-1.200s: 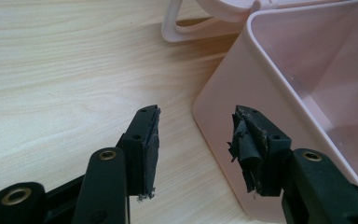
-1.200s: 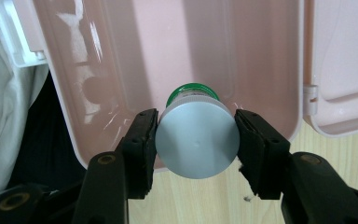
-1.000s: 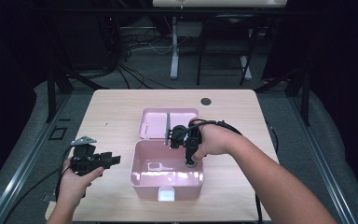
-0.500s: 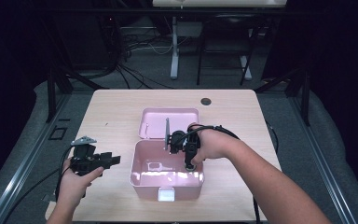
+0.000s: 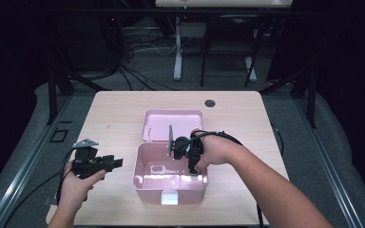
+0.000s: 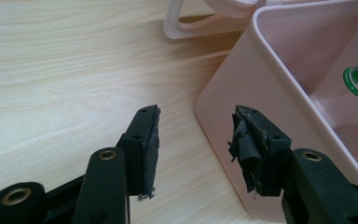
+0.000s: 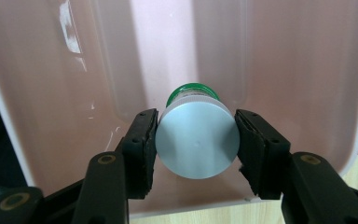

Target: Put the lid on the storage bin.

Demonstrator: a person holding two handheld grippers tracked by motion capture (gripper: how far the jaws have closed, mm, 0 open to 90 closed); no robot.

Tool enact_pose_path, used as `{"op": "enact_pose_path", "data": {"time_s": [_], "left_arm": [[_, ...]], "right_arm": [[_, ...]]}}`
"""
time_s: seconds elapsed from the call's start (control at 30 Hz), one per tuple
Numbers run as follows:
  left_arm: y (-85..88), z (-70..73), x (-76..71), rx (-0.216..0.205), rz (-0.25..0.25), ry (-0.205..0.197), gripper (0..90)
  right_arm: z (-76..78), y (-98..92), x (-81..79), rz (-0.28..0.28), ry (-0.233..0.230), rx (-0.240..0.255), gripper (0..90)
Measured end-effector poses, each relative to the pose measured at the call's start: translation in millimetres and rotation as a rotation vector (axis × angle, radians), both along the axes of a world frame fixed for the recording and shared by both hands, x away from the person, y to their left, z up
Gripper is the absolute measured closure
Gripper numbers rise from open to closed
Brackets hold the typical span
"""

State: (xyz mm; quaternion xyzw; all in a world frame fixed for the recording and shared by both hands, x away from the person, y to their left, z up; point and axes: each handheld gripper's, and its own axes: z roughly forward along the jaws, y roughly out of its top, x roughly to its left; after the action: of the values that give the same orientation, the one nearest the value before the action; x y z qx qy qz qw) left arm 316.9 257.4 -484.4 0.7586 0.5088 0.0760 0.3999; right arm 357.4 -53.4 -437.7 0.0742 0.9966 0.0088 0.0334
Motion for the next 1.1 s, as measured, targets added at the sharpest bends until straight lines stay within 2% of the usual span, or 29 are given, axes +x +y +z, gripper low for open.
{"op": "enact_pose_path", "data": {"time_s": [0.7,1.1], "left_arm": [[0.4,-1.1,0.4,0.0,0.0,0.007,51.2],[0.5,-2.0,1.0,0.001,-0.002,0.009,51.2]], "right_arm": [[-13.0,0.1,3.0,-0.016,0.017,-0.011,50.4],[-22.0,-0.1,5.0,-0.001,0.023,-0.02,50.4]]}}
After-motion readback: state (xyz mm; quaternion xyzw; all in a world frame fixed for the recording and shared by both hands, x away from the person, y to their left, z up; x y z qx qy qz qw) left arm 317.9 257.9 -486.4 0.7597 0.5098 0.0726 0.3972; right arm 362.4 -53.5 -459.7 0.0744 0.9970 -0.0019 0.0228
